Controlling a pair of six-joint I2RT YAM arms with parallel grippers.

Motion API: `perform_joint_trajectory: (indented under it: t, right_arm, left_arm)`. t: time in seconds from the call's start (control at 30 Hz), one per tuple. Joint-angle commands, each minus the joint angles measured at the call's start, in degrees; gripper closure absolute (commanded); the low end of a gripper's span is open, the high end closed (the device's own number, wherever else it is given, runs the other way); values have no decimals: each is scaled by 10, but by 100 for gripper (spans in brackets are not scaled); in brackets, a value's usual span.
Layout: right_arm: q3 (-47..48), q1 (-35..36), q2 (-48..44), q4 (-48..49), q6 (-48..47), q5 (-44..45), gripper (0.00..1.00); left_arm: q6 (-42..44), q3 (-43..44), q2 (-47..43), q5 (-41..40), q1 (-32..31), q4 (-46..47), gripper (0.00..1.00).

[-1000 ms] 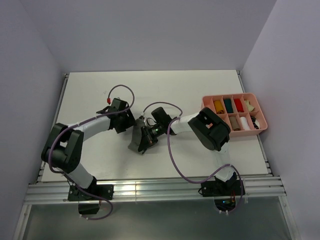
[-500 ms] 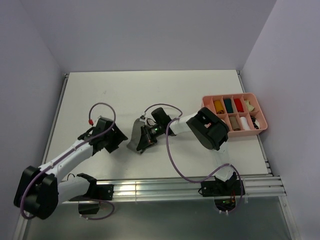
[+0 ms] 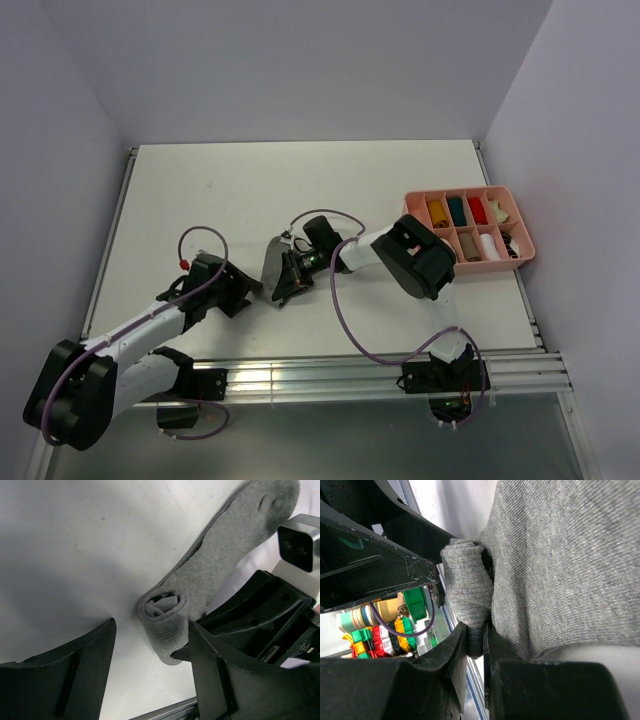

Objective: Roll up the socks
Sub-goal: Roll the sock at the center of the board.

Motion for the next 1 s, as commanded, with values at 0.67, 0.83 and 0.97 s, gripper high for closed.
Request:
perform_joint_trajectory:
  t: [0.67,0.83,0.97]
  right_arm:
    - [-31,7,-56,-52,-88,159,69]
    - [-74,19,-149,-47,-126,296,59]
    - [-118,47,-226,-22,-183,429,52]
  left_arm:
    - [75,112,246,-20,-6,-69,99]
    - [129,236,294,-77,-10,-203,99]
    - [157,310,338,-89,-17,-273,100]
